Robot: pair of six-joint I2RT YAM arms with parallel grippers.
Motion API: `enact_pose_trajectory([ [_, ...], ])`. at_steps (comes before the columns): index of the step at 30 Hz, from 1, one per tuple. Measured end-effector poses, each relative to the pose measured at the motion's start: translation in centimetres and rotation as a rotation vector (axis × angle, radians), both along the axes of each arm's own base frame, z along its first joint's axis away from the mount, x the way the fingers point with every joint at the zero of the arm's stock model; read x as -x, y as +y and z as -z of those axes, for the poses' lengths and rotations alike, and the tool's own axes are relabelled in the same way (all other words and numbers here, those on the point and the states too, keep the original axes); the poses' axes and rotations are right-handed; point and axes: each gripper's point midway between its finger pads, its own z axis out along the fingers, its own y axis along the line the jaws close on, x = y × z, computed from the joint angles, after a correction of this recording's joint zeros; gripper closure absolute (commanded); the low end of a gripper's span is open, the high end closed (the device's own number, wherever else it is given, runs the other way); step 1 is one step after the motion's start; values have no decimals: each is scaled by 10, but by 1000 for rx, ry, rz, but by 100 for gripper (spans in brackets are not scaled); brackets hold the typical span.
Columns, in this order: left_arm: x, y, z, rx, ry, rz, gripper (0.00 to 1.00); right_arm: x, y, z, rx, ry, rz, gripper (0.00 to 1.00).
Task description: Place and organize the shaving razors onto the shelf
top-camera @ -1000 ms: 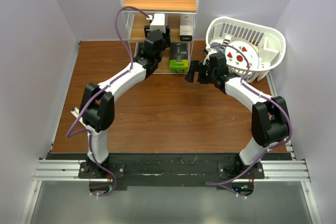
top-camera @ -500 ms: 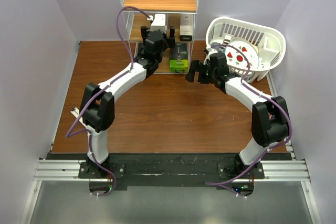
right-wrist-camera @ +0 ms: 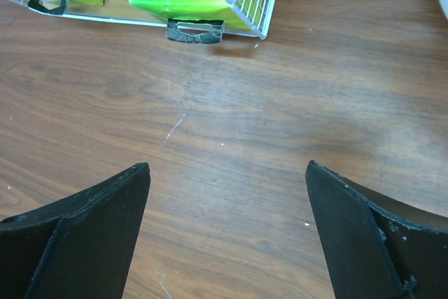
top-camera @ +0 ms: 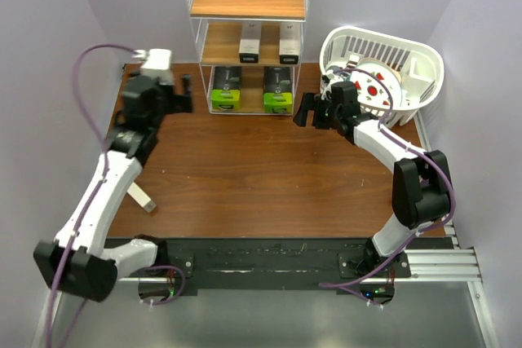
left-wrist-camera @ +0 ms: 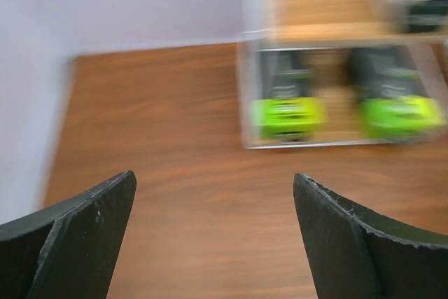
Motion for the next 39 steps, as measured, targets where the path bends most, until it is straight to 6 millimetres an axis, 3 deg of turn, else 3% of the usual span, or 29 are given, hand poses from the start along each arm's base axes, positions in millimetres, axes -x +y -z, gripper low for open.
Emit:
enact_pose_trajectory([
  [3, 12, 81, 19, 17, 95, -215, 0, 0, -1, 0, 2, -2, 0, 2],
  [5, 22, 134, 65, 50, 262, -387, 0, 0, 0, 0, 1, -1, -1, 2],
  [6, 27, 151, 86, 57, 332, -447, 0, 0, 0, 0, 0, -2, -1, 2],
  [7, 41, 173, 121, 63, 443, -528, 0, 0, 0, 0, 0, -2, -2, 2],
  [9, 74, 196, 164, 69, 607, -626, 0, 0, 0, 0, 0, 0, -3, 2],
  [11, 109, 208, 191, 81, 737, -691, 0, 1, 0, 0, -1, 4, -5, 2],
  [13, 132, 215, 203, 89, 805, -736, 0, 1, 0, -1, -1, 5, -6, 2],
  [15, 141, 219, 208, 92, 832, -755, 0, 0, 1, -3, -1, 3, -6, 2],
  [21, 142, 219, 220, 86, 865, -751, 0, -1, 1, -6, 1, 0, -11, 2],
  [27, 152, 217, 255, 87, 1000, -757, 1, 2, -1, -7, 32, 13, -31, 3],
  [31, 160, 207, 289, 126, 1137, -747, 16, -1, -3, -17, 73, -3, -60, 2],
  [33, 153, 204, 288, 135, 1112, -733, 21, -3, -4, -21, 96, -14, -79, 2],
  [36, 140, 189, 291, 126, 1087, -681, 36, -3, -7, -25, 137, -23, -107, 2],
  [39, 122, 165, 292, 116, 1052, -598, 60, 0, -10, -22, 176, -21, -135, 2],
])
